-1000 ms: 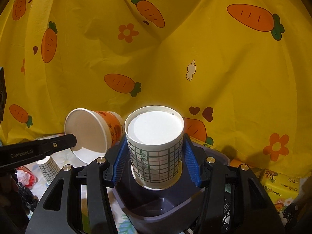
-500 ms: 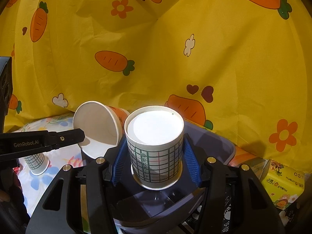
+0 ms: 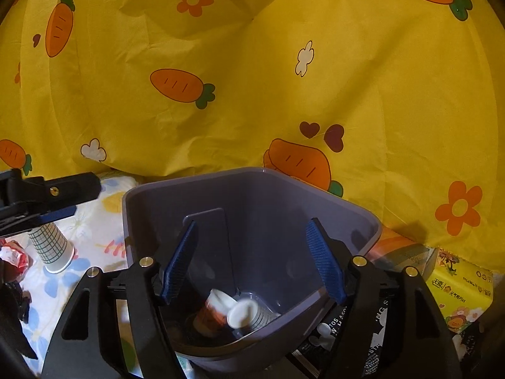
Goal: Collect trash
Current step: 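Move both open tools back toward the black plastic bags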
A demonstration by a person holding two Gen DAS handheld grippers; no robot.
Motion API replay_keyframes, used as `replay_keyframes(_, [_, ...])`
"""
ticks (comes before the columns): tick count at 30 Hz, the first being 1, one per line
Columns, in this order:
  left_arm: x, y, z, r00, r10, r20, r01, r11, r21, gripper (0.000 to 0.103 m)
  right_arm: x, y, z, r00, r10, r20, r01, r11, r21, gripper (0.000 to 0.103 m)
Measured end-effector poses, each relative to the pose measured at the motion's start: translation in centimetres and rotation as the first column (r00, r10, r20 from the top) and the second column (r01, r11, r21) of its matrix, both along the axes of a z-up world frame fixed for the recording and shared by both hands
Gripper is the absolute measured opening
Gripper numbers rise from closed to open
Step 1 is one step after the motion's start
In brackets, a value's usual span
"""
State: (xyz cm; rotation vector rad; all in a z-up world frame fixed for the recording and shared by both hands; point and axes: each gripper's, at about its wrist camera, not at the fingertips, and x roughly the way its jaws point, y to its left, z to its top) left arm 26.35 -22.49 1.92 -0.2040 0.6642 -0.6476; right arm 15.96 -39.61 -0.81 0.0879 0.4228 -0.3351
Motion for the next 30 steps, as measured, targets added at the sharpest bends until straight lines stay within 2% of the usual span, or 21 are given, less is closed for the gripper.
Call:
replay_keyframes(1, [-0.3,0.5,0.2,1.000,0.019,0.011,-0.019,1.000,0.008,0.089,-0.3,0.0,0.1,1.000,0.000,0.004,0.000,1.000,0.004,0.073])
replay_keyframes(4, [-1.3,1.9,0.8,0.997,0.063,0.037,-0.064,0.997,0.040,0.092,-1.3,0.3,0.7,1.000,0.001,0.023,-0.001,1.000,0.006,0.076])
replay_keyframes(12, [-5.8,5.3,2.4,0.989,0.106,0.101,-0.112,0.992,0.055,0.092,-4.6,2.5,2.5,0.998,0.015,0.067,-0.014,1.000,-0.011,0.081])
replay_keyframes(18, [-9.6,8.3,3.2,0.974,0.169,0.149,-0.179,0.982,0.054,0.092,-7.2,4.8,3.2,0.994,0.056,0.090,-0.055,0.998,-0.016,0.083])
replay_keyframes(24, [-13.4,11.5,2.3,0.955,0.246,0.168,-0.264,0.960,0.097,0.093,-9.2,7.8,2.8,0.987,0.139,0.080,-0.139,0.990,0.001,0.084])
replay_keyframes(27, [-15.0,13.7,1.7,0.935,0.304,0.183,-0.328,0.937,0.119,0.093,-9.8,9.8,2.4,0.981,0.182,0.069,-0.183,0.983,0.008,0.084])
replay_keyframes(30, [-16.6,16.9,1.1,0.904,0.378,0.200,-0.406,0.905,0.126,0.093,-9.8,12.2,1.7,0.969,0.243,0.037,-0.244,0.970,0.012,0.084])
